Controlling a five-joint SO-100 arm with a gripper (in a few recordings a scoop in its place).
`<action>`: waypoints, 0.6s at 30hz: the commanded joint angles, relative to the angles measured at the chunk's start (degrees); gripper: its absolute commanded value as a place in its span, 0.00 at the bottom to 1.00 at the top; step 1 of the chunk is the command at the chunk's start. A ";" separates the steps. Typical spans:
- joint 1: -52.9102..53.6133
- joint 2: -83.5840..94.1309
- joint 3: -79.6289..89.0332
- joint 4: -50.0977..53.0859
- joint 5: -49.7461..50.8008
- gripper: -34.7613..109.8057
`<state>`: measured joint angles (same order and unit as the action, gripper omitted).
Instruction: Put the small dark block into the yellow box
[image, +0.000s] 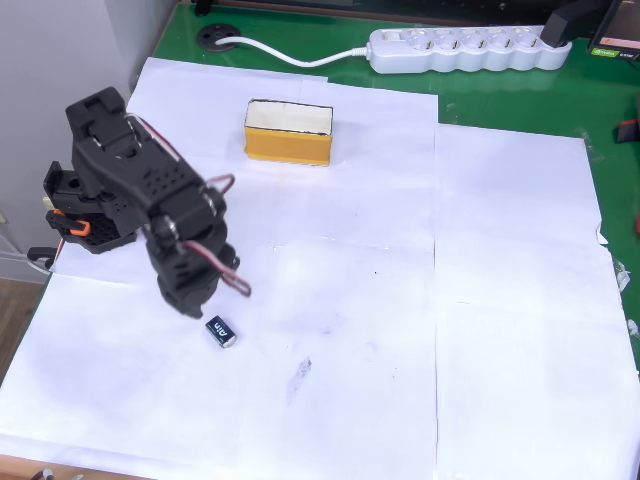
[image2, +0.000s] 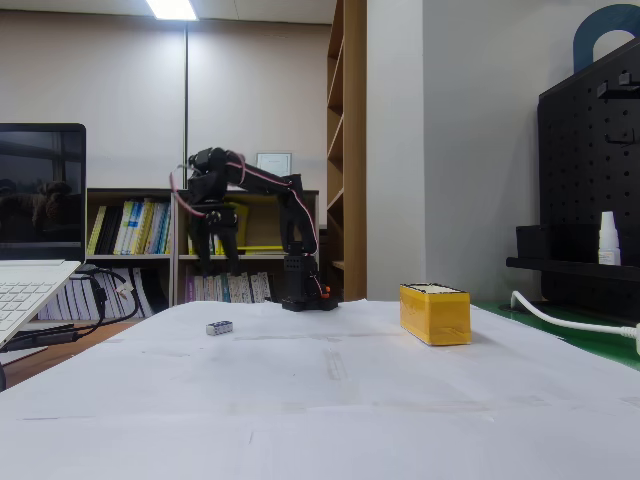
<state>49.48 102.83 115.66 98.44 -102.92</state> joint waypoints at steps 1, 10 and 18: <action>1.58 0.62 0.97 -3.60 -1.67 0.39; 1.85 -2.64 -12.48 -12.83 -4.04 0.39; 2.29 -5.54 -22.59 -20.48 -5.36 0.39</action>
<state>50.45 103.10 93.25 78.93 -107.75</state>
